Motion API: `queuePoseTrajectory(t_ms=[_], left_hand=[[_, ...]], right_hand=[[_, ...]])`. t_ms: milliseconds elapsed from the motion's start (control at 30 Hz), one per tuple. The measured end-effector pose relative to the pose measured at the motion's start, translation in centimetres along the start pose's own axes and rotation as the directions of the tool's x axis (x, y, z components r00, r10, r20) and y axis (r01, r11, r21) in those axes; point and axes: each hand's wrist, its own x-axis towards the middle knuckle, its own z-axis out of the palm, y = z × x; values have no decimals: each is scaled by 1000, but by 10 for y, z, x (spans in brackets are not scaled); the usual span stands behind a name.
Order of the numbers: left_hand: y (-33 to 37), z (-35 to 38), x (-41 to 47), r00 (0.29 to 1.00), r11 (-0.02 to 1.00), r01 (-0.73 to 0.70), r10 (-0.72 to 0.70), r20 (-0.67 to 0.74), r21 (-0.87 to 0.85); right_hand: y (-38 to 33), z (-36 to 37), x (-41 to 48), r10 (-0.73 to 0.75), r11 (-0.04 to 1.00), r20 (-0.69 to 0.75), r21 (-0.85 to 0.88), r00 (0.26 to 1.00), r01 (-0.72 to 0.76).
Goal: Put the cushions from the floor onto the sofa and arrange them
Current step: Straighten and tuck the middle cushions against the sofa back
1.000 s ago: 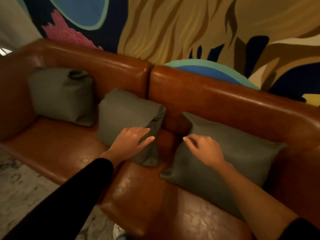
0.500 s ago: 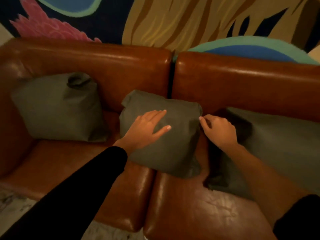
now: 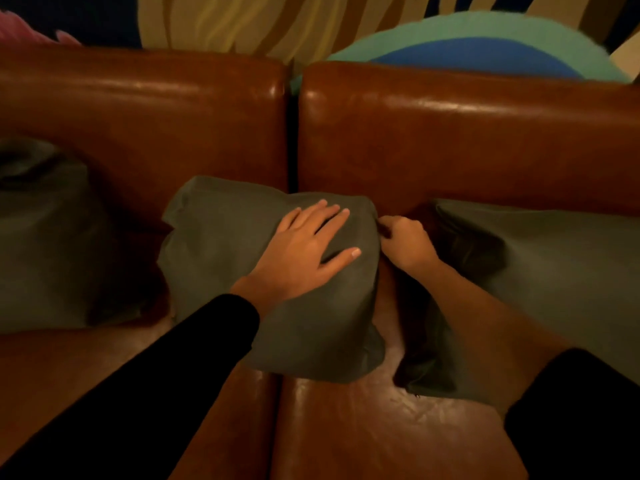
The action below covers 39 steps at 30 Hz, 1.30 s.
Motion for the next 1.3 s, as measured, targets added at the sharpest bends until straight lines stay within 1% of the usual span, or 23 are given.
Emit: queuePoseTrajectory(t_ms=[100,200,300,333,400,467,567,600,667,733,800,867,933,1067,1133,1300], left_hand=[[-1,9,11,1000,998,-22,22,11,67],[-4,16,14,999,990,-36,33,24,139],[-5,21,14,999,984,-31,27,28,175],[-4,22,13,999,984,-30,26,25,176],[-4,21,12,999,984,-23,18,28,177],[-4,20,13,999,983,-18,12,33,182],[-5,20,13,1000,983,-11,6,28,185],[-5,20,13,1000,983,-13,9,26,182],[-6,21,14,1000,983,-24,21,16,182],[-6,22,13,1000,983,-27,25,12,183],[-6,22,13,1000,982,-25,22,16,189],[-6,23,14,1000,982,-26,24,14,189],[-6,24,13,1000,982,-30,30,2,186],[-7,26,10,998,983,-33,41,-40,179],[-9,26,11,998,984,-37,46,-47,173],[-10,25,11,997,983,-47,58,-56,180]], right_hand=[[2,3,11,23,999,102,45,995,-28],[4,4,16,11,972,221,226,975,-62],[2,2,19,4,924,286,367,958,-113],[0,0,20,6,918,301,376,954,-124],[-4,-7,23,6,946,299,308,954,-103],[-5,-15,27,33,980,274,180,961,-85],[3,-38,30,84,995,163,35,983,-90],[8,-46,31,107,993,124,36,987,-112],[13,-54,28,152,983,58,92,987,-157],[11,-47,23,167,982,-54,100,985,-161],[4,-37,17,217,976,-122,46,968,-213],[-1,-31,14,290,955,-114,-26,950,-295],[0,-29,15,332,942,-103,-7,938,-334],[5,-29,18,296,955,-154,30,943,-295],[7,-36,22,306,952,-168,52,937,-301],[6,-45,26,381,923,-241,159,893,-351]])
